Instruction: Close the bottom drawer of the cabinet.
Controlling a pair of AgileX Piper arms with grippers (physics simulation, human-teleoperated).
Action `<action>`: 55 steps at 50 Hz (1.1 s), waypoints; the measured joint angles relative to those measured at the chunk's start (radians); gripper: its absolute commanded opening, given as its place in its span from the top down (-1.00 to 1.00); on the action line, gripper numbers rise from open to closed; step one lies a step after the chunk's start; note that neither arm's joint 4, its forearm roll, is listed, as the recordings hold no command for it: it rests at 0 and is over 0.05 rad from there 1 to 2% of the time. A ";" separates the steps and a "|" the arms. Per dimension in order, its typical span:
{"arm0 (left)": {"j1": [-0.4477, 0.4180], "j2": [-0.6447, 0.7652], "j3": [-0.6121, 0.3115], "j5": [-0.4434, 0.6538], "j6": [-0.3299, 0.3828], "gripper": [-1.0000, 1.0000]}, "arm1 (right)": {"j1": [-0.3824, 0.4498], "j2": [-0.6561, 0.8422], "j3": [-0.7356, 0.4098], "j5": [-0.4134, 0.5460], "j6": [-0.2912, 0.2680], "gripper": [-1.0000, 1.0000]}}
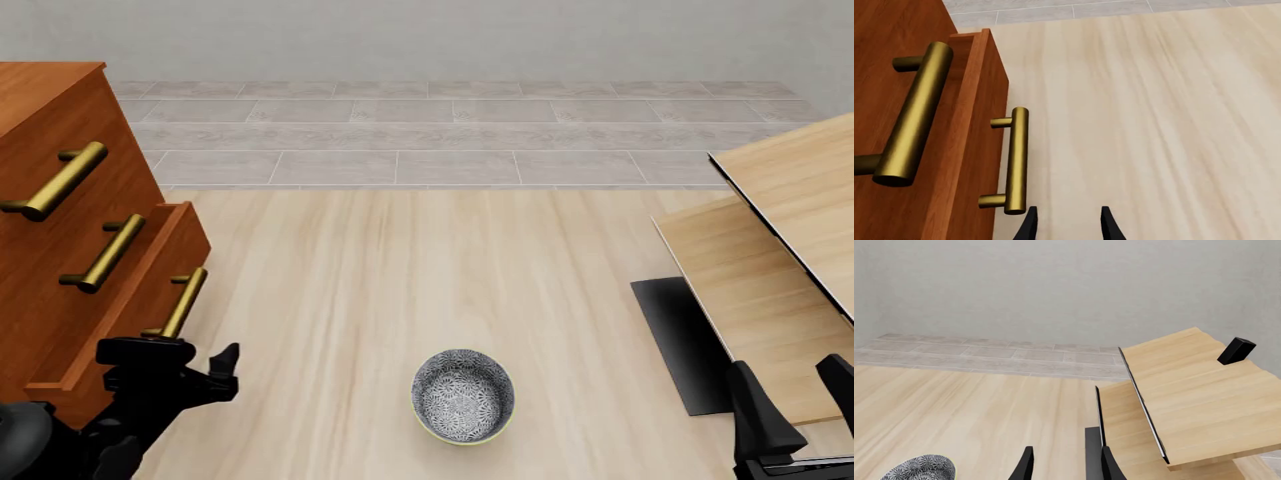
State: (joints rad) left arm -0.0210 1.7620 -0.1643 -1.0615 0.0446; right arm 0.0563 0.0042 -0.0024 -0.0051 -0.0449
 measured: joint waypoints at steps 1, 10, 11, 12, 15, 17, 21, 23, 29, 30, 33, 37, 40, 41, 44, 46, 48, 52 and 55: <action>0.002 0.000 0.000 0.001 0.001 -1.00 | 0.000 0.000 0.000 0.000 0.000 -1.00; 0.020 0.005 -0.001 -0.005 0.011 -1.00 | 0.001 0.000 0.000 0.001 0.000 -1.00; 0.022 0.006 -0.001 -0.007 0.012 -1.00 | 0.001 0.000 0.000 0.001 0.000 -1.00; 0.024 0.008 -0.001 -0.009 0.013 -1.00 | 0.001 0.000 0.000 0.001 0.000 -1.00; 0.030 0.012 -0.002 -0.013 0.015 -1.00 | 0.001 0.000 0.000 0.001 0.000 -1.00; 0.034 0.014 -0.002 -0.016 0.017 -1.00 | 0.001 0.000 0.000 0.001 0.000 -1.00; 0.041 0.017 -0.002 -0.021 0.018 -1.00 | 0.001 0.000 0.000 0.000 -0.001 -1.00; 0.044 0.019 -0.002 -0.023 0.019 -1.00 | 0.001 0.000 0.000 0.000 -0.001 -1.00; 0.052 0.022 -0.003 -0.025 0.022 -1.00 | 0.000 0.000 0.000 0.000 -0.002 -1.00; 0.053 0.022 -0.003 -0.026 0.022 -1.00 | 0.000 0.000 0.000 0.000 -0.002 -1.00; 0.058 0.023 -0.004 -0.027 0.024 -1.00 | 0.000 0.000 0.000 0.000 -0.003 -1.00; 0.065 0.026 -0.005 -0.029 0.026 -1.00 | 0.000 0.000 0.000 -0.001 -0.004 -1.00; 0.070 0.027 -0.005 -0.030 0.028 -1.00 | 0.000 0.000 0.000 -0.001 -0.004 -1.00; 0.071 0.028 -0.006 -0.031 0.028 -1.00 | 0.000 0.000 0.000 -0.001 -0.004 -1.00; 0.077 0.029 -0.006 -0.032 0.030 -1.00 | 0.000 -0.001 0.000 0.000 -0.005 -1.00; 0.081 0.031 -0.007 -0.033 0.031 -1.00 | 0.000 -0.001 0.000 0.000 -0.005 -1.00; 0.085 0.032 -0.008 -0.034 0.033 -1.00 | 0.000 -0.001 0.000 0.000 -0.005 -1.00; 0.093 0.034 -0.009 -0.034 0.035 -1.00 | 0.000 -0.001 0.000 -0.001 -0.006 -1.00; 0.099 0.034 -0.011 -0.033 0.036 -1.00 | 0.000 -0.001 0.000 -0.001 -0.006 -1.00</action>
State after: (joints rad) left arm 0.0784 1.7965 -0.1751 -1.0949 0.0809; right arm 0.0562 0.0031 -0.0024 -0.0057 -0.0509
